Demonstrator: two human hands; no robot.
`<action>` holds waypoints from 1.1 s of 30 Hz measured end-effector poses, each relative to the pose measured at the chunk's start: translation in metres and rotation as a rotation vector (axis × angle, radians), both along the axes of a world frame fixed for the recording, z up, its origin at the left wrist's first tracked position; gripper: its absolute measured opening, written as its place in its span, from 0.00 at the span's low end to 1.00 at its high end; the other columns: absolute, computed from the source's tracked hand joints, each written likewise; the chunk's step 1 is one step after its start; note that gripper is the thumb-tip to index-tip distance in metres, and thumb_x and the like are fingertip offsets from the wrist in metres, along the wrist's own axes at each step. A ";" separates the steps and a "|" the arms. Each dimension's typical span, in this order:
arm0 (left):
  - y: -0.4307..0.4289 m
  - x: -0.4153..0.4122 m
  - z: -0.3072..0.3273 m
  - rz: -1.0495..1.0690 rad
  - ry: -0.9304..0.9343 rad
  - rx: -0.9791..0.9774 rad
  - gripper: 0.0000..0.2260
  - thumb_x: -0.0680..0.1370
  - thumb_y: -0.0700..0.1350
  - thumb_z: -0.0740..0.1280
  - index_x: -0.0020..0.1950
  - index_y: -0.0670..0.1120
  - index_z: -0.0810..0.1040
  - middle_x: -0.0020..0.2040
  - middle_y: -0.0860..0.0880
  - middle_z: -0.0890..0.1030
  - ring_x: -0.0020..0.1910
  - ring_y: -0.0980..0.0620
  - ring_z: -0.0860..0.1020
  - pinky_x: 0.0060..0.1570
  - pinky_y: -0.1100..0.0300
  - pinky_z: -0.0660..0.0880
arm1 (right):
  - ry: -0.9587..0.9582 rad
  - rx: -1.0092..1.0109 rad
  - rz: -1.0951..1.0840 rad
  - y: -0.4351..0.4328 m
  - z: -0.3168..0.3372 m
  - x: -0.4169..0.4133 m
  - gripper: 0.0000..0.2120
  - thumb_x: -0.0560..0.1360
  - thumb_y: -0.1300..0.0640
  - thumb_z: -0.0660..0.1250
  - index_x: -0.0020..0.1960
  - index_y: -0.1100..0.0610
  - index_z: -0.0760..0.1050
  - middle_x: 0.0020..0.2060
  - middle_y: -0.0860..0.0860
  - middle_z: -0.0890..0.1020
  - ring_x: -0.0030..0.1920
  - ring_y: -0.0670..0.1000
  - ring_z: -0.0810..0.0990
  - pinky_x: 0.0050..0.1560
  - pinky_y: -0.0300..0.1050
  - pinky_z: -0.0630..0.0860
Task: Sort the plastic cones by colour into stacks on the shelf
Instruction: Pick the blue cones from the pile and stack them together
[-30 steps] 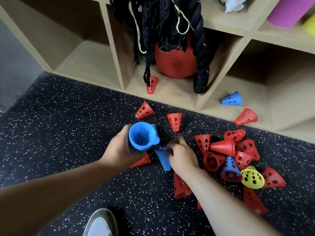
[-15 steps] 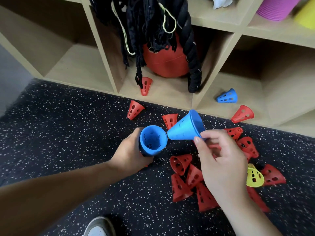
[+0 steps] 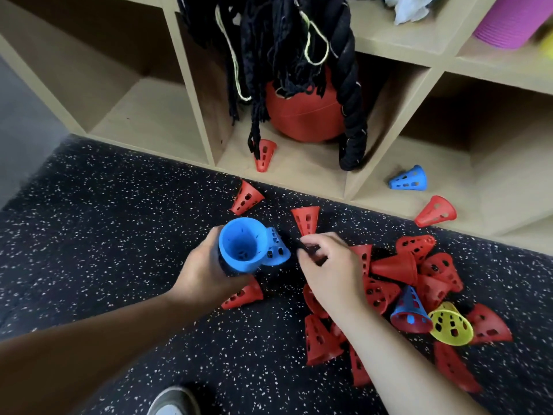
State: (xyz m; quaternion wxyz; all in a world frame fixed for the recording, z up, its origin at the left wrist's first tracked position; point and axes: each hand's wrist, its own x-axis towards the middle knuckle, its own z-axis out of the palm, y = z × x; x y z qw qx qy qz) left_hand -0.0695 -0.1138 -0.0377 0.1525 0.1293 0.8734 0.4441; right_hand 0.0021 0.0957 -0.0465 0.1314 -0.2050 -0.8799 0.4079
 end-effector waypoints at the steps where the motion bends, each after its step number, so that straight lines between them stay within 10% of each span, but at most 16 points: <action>1: -0.003 -0.003 -0.001 0.010 0.005 -0.010 0.30 0.66 0.41 0.80 0.61 0.58 0.71 0.48 0.61 0.80 0.47 0.68 0.77 0.40 0.77 0.71 | -0.066 0.002 0.007 -0.001 -0.010 -0.007 0.09 0.72 0.57 0.74 0.51 0.49 0.83 0.45 0.39 0.80 0.40 0.42 0.78 0.40 0.32 0.72; 7: -0.007 -0.016 -0.013 0.032 0.006 -0.045 0.29 0.66 0.43 0.81 0.61 0.57 0.71 0.48 0.60 0.80 0.47 0.66 0.78 0.40 0.76 0.71 | -0.288 0.158 0.059 -0.010 -0.045 -0.038 0.14 0.72 0.52 0.73 0.58 0.50 0.81 0.56 0.44 0.81 0.53 0.49 0.81 0.46 0.41 0.75; 17: 0.010 -0.026 -0.017 0.016 0.040 -0.043 0.29 0.65 0.45 0.80 0.60 0.58 0.71 0.49 0.61 0.80 0.48 0.64 0.78 0.45 0.67 0.74 | -0.191 0.045 -0.109 -0.010 -0.056 -0.052 0.03 0.74 0.56 0.71 0.47 0.51 0.82 0.39 0.47 0.86 0.39 0.50 0.84 0.39 0.44 0.78; 24: 0.027 -0.033 -0.017 -0.012 0.030 -0.036 0.28 0.65 0.45 0.79 0.60 0.58 0.71 0.50 0.60 0.80 0.49 0.65 0.77 0.43 0.74 0.71 | 0.265 -0.381 -0.382 0.020 0.041 -0.032 0.12 0.74 0.66 0.67 0.52 0.53 0.82 0.39 0.49 0.84 0.38 0.45 0.83 0.41 0.45 0.83; 29: 0.062 -0.030 -0.008 -0.069 0.029 0.020 0.28 0.65 0.46 0.79 0.58 0.63 0.71 0.49 0.63 0.81 0.50 0.66 0.79 0.45 0.71 0.73 | 0.152 -0.435 -0.233 0.035 0.102 -0.015 0.13 0.75 0.66 0.67 0.50 0.50 0.83 0.35 0.48 0.84 0.32 0.46 0.84 0.33 0.34 0.77; 33: 0.094 -0.028 0.003 -0.096 0.084 0.043 0.32 0.63 0.42 0.81 0.59 0.63 0.71 0.50 0.67 0.79 0.51 0.75 0.75 0.46 0.81 0.67 | 0.018 -0.369 -0.084 0.051 0.095 -0.017 0.09 0.75 0.57 0.71 0.55 0.50 0.83 0.35 0.45 0.83 0.33 0.47 0.82 0.40 0.50 0.83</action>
